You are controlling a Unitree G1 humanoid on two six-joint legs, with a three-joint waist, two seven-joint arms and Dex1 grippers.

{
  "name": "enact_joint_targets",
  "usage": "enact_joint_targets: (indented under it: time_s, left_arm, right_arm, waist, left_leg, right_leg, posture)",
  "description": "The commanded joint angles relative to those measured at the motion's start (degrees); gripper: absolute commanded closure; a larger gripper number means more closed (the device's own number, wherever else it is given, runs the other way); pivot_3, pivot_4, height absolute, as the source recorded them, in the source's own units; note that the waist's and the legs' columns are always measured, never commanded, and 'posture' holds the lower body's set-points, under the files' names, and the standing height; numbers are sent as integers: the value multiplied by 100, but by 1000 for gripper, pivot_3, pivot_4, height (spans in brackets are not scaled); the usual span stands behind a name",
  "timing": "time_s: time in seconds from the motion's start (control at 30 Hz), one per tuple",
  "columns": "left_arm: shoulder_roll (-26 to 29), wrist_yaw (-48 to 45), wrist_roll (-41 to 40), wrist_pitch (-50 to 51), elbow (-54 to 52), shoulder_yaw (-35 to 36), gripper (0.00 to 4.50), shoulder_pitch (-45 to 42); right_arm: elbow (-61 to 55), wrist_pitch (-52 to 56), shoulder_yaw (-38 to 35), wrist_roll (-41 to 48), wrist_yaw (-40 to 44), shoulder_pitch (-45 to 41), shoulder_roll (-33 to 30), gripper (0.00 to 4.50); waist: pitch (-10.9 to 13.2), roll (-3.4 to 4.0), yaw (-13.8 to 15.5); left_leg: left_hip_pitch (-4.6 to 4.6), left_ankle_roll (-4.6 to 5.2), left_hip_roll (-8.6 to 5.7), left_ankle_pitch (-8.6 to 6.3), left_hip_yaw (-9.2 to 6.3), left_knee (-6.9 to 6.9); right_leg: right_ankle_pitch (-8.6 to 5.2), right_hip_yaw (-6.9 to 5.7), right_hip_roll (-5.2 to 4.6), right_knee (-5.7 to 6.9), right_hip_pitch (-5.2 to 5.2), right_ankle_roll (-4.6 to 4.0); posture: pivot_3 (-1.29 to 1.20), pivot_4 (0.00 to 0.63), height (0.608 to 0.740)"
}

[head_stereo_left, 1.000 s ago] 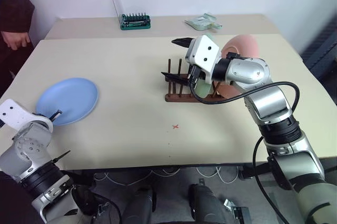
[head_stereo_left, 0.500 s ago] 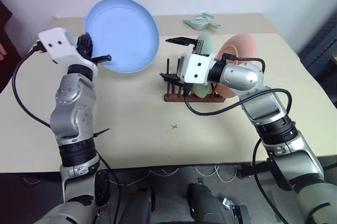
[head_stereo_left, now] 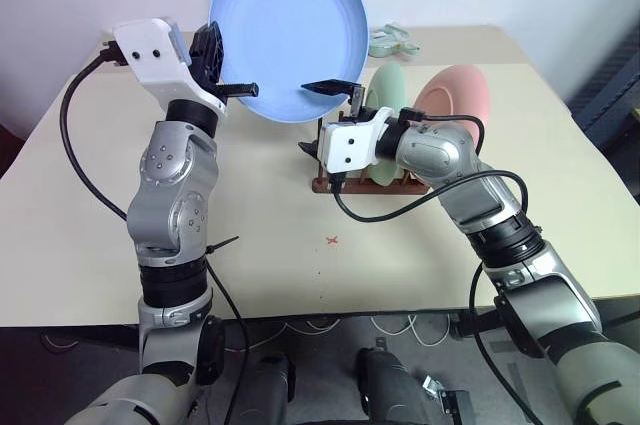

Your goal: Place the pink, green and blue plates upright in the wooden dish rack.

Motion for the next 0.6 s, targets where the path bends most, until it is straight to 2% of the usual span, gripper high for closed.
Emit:
enact_joint_targets:
  time_s: [0.03,0.2,0.23,0.33,0.53,0.6]
  left_arm:
    - [-4,-74,-155,-10,-349,-16,4500,-116]
    - [-40,-19,-290,56,-323,85,4500,-100]
    - [-56,-10,-327,63,-322,108,4500,-111]
    - [-145,-24,-705,-58,-348,421,3484,-195]
    - [-37,586,-1034,-560,34,1460,599,-617]
    - [198,740,-918,-721,259,1746,599,-654]
  right_arm:
    - [3,-189,-76,-106,-149,-203,53,1825]
    - [32,-284,-85,-162,-160,-164,84,4356]
    - [32,-296,-86,-176,-161,-156,87,4442]
    - [-11,-314,-105,-253,-225,-121,100,4500]
    - [-80,-335,-154,-197,-285,-93,137,4500]
    - [-114,-324,-182,-132,-297,-85,169,4500]
  waist:
    - [0,0,2]
    - [0,0,-5]
    - [0,0,-5]
    - [0,0,2]
    - [1,1,-9]
    - [1,1,-14]
  left_leg:
    - [0,0,0,0,0,0]
    - [0,0,0,0,0,0]
    - [0,0,0,0,0,-1]
    - [0,0,0,0,0,1]
    - [0,-1,1,0,-1,0]
    - [1,-1,1,1,-1,1]
  right_leg:
    - [0,0,0,0,0,0]
    - [0,0,0,0,0,0]
    - [0,0,1,0,0,0]
    - [0,0,0,0,1,0]
    - [0,0,2,0,-1,0]
    - [0,0,2,0,0,0]
  posture:
    - [0,150,740]
    - [0,150,740]
    - [0,150,740]
    - [0,150,740]
    - [0,150,740]
    - [0,150,740]
